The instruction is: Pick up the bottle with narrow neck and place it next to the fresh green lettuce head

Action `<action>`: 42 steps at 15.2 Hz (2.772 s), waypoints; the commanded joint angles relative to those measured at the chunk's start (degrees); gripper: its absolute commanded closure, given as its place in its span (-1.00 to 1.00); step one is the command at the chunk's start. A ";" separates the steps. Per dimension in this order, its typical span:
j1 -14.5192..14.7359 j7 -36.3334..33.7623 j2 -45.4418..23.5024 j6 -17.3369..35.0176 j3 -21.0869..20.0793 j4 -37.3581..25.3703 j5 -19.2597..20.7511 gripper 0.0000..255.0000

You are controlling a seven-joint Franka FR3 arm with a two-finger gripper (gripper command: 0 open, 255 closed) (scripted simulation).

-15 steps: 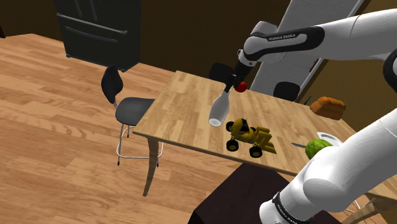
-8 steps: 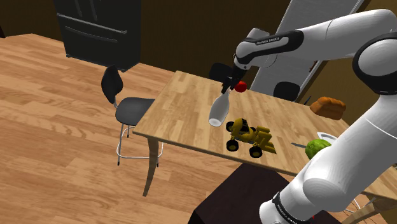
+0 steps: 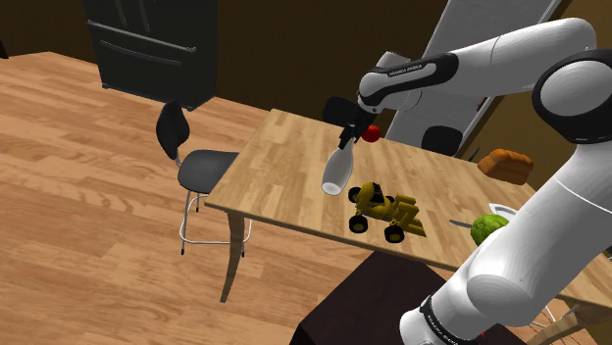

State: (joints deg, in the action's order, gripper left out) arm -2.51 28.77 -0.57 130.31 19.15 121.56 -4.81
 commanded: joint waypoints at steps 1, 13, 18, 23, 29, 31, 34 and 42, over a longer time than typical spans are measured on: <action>0.00 0.01 -0.02 0.03 0.00 0.00 -0.01 -1.00; 0.00 0.01 -0.02 0.03 0.00 0.00 -0.01 1.00; 0.04 -0.76 1.51 -3.66 -0.03 -2.28 0.86 1.00; 0.06 -1.37 2.73 -7.38 -0.10 -4.87 1.52 1.00; 0.09 -1.94 3.78 -11.88 -0.19 -8.39 2.07 1.00; 0.10 -2.10 4.03 -13.38 -0.22 -9.67 2.21 1.00; 0.12 -2.30 4.31 -15.65 -0.25 -11.68 2.36 1.00; 0.15 -2.66 4.47 -21.78 -0.30 -17.67 2.52 1.00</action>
State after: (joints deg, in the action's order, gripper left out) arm -2.31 26.02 3.94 109.30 18.78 104.71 -2.27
